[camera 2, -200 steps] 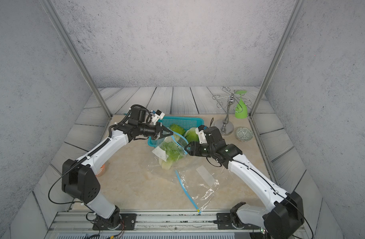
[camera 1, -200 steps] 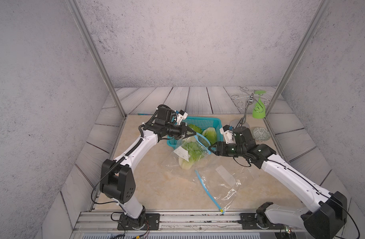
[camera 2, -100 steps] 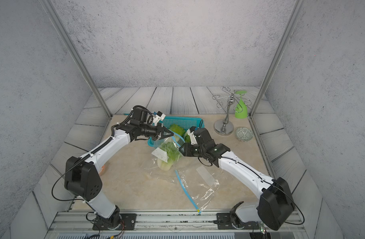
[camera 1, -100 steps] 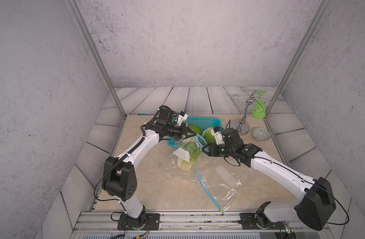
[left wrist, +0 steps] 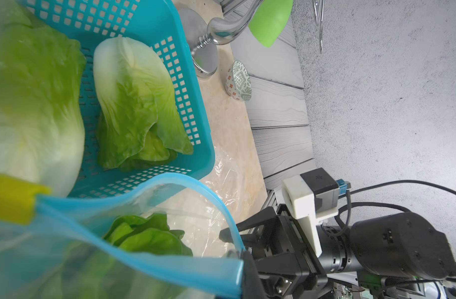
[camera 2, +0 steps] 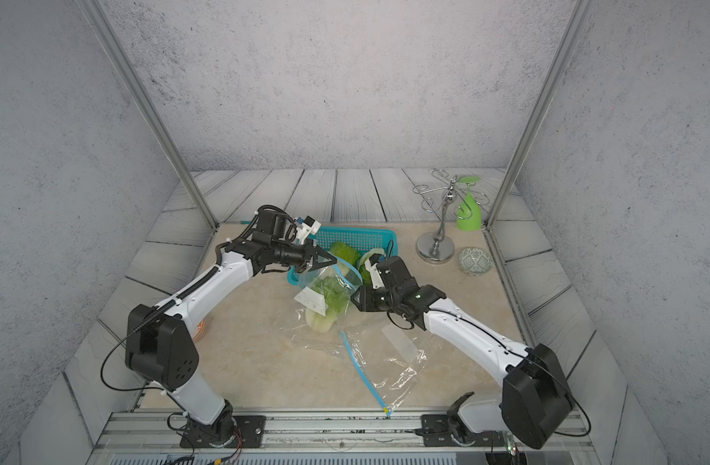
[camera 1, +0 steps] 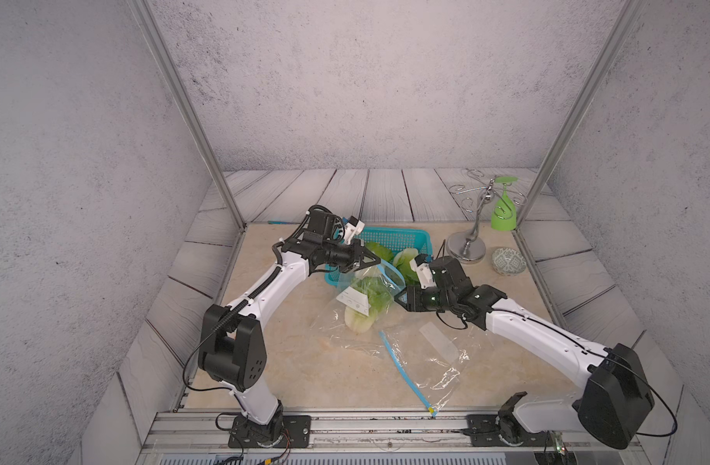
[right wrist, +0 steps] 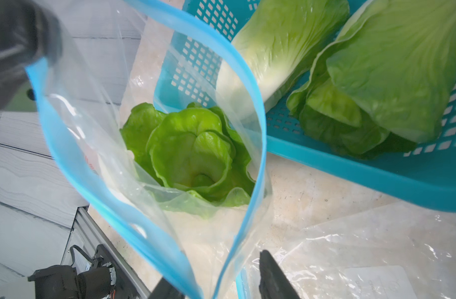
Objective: Put the chinese cabbages into a zipper bag and zip it
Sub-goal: Adjust the zipper food storage bag at the center of the board.
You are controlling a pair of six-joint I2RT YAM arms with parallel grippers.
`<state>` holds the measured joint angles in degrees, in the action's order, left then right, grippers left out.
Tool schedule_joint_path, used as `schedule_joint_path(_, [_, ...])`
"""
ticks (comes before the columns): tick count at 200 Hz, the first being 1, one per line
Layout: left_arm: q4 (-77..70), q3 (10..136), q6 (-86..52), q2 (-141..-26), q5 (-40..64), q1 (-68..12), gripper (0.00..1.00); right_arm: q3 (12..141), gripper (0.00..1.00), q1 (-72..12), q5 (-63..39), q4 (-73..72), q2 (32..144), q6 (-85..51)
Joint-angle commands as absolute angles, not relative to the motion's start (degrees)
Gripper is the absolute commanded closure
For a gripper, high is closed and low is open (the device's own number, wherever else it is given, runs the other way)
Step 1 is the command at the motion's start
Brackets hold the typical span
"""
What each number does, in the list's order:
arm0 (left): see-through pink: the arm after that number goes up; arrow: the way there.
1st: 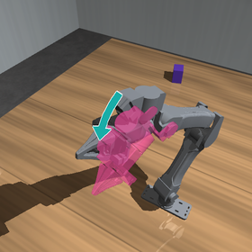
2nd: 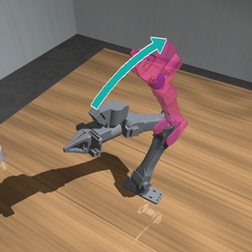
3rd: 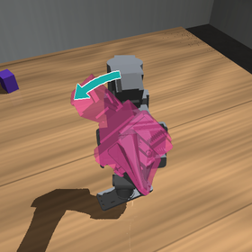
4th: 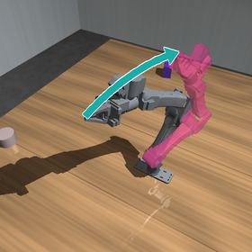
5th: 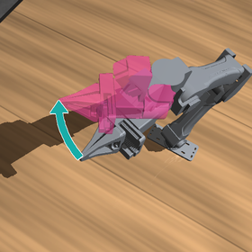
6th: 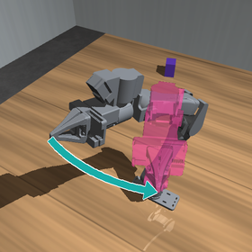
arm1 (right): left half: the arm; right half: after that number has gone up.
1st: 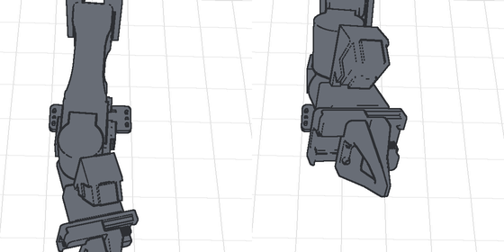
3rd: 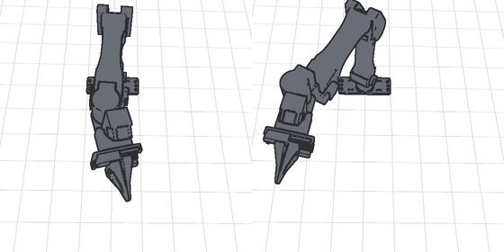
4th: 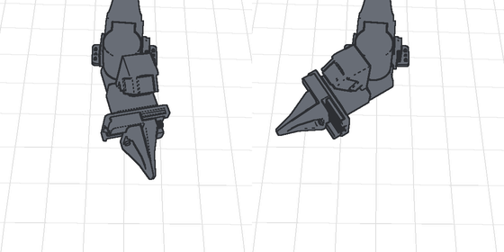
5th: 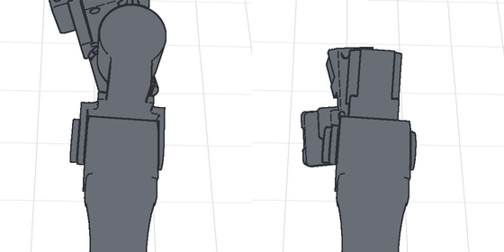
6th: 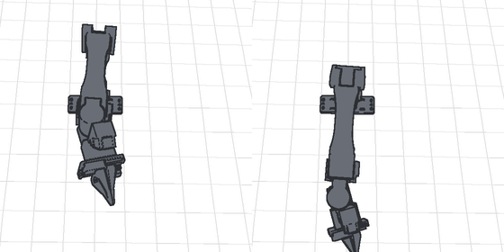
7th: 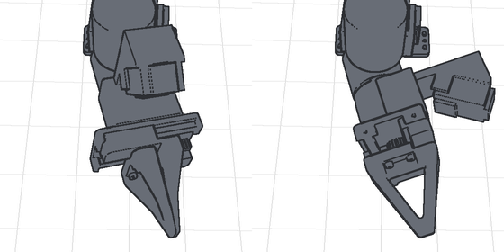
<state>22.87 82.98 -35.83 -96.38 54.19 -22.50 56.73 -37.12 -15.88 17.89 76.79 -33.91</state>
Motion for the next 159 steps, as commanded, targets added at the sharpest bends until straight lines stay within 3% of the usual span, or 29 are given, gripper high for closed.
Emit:
schedule_joint_path(1, [21.54, 83.32, -36.65, -96.79, 54.4, -22.15, 1.0, 57.04, 0.57, -37.18, -15.41, 15.36, 75.79, -34.52])
schedule_joint_path(24, [22.14, 83.17, -36.24, -96.51, 54.23, -22.15, 1.0, 58.89, 0.62, -37.18, -17.06, 13.31, 77.45, -35.67])
schedule_joint_path(50, [24.17, 84.04, -34.83, -96.11, 54.4, -21.98, 1.0, 63.25, 0.9, -37.18, -18.79, 15.59, 78.28, -34.44])
schedule_joint_path(68, [26.44, 85.44, -33.28, -94.37, 55.91, -21.01, 1.0, 69.84, 0.98, -37.18, -21.3, 22.51, 77.05, -29.19])
schedule_joint_path(89, [23.48, 82.86, -34.15, -89.34, 59.65, -18.28, 0.75, 78.2, 1.0, -37.18, -23.2, 31.89, 76.77, -18.8])
schedule_joint_path(122, [10.38, 79.35, -44.78, -82.43, 63.81, -12.64, 0.48, 92.8, 1.0, -37.02, -24.73, 47.15, 84.65, -6.42])
schedule_joint_path(159, [21.56, 85.3, -35.77, -80.05, 63.31, -8.14, 0.39, 98.26, 1.0, -35.52, -25.7, 50.56, 84.74, 3.04])
